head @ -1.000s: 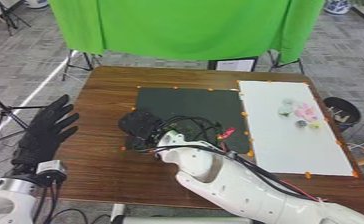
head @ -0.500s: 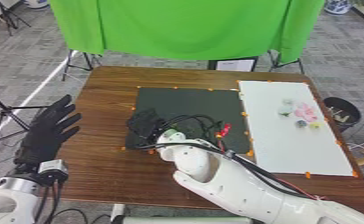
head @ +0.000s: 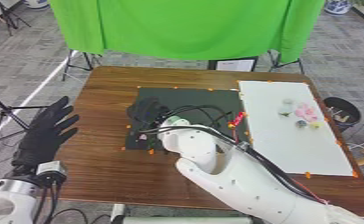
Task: Arrange flowers
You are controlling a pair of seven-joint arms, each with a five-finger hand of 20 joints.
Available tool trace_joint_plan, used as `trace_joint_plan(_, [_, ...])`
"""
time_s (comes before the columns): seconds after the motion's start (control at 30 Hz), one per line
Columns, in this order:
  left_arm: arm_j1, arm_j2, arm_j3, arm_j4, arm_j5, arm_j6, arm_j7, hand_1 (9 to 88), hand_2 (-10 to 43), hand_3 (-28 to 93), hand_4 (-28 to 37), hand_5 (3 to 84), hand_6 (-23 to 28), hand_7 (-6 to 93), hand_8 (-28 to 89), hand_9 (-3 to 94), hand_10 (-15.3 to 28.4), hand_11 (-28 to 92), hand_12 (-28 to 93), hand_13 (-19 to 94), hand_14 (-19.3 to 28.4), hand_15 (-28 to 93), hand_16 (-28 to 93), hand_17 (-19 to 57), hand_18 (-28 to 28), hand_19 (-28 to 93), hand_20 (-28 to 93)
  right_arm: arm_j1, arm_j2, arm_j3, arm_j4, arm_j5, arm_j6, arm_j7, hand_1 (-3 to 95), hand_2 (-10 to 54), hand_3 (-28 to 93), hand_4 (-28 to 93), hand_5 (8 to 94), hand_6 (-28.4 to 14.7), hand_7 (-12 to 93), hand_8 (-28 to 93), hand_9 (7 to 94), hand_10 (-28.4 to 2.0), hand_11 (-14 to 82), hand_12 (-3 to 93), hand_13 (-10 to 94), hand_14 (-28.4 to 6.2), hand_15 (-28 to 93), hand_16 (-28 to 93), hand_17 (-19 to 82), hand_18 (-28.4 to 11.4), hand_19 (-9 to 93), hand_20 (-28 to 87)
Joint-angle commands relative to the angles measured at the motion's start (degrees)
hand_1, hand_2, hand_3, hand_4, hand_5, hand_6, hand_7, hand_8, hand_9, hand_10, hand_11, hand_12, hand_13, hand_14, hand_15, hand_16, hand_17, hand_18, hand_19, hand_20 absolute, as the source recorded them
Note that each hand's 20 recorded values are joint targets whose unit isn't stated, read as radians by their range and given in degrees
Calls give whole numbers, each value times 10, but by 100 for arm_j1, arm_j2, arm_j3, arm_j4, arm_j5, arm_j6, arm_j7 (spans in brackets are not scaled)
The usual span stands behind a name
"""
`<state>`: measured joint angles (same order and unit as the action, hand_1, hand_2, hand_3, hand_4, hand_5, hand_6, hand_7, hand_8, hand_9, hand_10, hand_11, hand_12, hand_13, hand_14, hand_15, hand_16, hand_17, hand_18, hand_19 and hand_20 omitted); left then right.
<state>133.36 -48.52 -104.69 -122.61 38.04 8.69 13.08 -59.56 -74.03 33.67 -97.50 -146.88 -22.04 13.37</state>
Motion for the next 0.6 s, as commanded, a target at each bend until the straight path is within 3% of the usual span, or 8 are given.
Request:
trace_joint_plan(0.03, [163,-144,-51,-19,9,-102,-106,249,-26,690,-251,232,28,170,-89,173,103,138,206,133,132,228,49,-139,214,353,106,-407,1209,1253,-1097,824,189,286,261,-95,862,-283,421,-43,358,-138,447,-126,360,289,486,-110,750,295,231,-215,821,580])
trace_joint_plan(0.07, [252,-179,-93,-60,21,-76,-116,250,-26,689,-251,232,28,170,-89,173,102,139,206,133,132,228,49,-139,214,352,106,-559,1462,1503,-1177,800,276,285,263,-95,865,-283,411,-43,360,-139,435,-127,354,286,479,-111,750,287,229,-213,821,580])
trace_joint_plan(0.3, [416,-319,-147,-88,21,-77,-95,249,-25,690,-251,232,28,169,-89,173,103,140,205,134,133,231,49,-138,214,353,107,-1488,3333,2697,-1104,1051,1115,1140,269,-95,884,-283,348,-41,356,-147,376,-140,310,276,414,-123,726,225,211,-206,809,571])
trace_joint_plan(0.37, [445,-336,-145,-92,18,-67,-77,249,-25,690,-252,232,28,170,-88,173,103,140,205,135,132,231,49,-138,214,353,107,-1836,3614,3040,-1008,1046,1317,1329,266,-95,889,-283,337,-39,357,-147,385,-153,268,255,416,-124,726,213,226,-206,816,566])
trace_joint_plan(0.5, [424,-360,-95,-71,23,-97,-89,248,-27,693,-252,233,28,170,-89,173,104,141,204,135,133,232,48,-138,215,354,107,-2443,3969,3529,-767,971,1831,1592,286,-95,895,-283,409,-49,332,-145,462,-152,237,228,475,-102,696,219,262,-203,834,549])
trace_joint_plan(0.6, [370,-340,-57,-50,35,-136,-110,249,-26,693,-254,233,28,170,-89,173,104,141,204,135,132,232,47,-138,214,353,107,-2893,4063,3945,-772,925,1678,1761,290,-95,894,-283,436,-54,324,-141,484,-147,237,224,490,-95,686,230,270,-201,838,545])
